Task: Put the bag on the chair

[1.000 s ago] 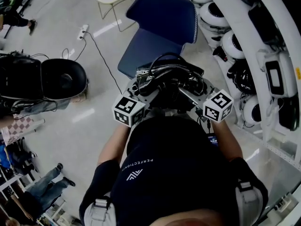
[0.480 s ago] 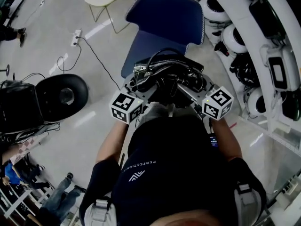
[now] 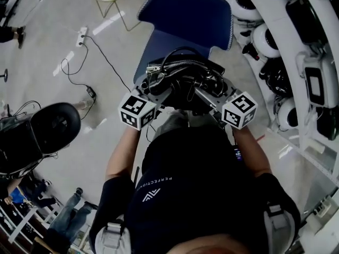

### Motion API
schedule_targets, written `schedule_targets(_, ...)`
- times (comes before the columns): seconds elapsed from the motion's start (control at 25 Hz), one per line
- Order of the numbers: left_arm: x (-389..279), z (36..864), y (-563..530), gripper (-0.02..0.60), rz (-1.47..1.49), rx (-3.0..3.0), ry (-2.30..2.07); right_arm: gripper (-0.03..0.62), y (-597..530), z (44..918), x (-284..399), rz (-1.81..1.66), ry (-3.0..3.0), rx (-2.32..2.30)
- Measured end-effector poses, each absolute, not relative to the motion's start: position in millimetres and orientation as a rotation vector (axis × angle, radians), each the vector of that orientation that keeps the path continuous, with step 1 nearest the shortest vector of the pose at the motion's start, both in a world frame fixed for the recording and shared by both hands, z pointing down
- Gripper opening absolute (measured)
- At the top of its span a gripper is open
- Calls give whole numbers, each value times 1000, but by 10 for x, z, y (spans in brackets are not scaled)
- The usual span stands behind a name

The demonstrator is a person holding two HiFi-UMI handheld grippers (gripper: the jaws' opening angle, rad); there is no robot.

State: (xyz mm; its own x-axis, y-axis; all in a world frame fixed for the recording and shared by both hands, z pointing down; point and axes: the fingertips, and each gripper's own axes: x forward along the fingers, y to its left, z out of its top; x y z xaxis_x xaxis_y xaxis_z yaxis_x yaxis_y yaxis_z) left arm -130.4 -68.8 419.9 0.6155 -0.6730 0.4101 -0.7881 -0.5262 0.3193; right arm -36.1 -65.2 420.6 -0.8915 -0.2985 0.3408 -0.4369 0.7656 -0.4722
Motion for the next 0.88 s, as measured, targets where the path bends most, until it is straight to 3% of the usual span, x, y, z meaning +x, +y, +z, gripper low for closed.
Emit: schedule_targets(0.88, -1281, 5134, -1636, 281, 423, 2262, -1110, 247, -1582, 5123, -334, 956, -2627, 622)
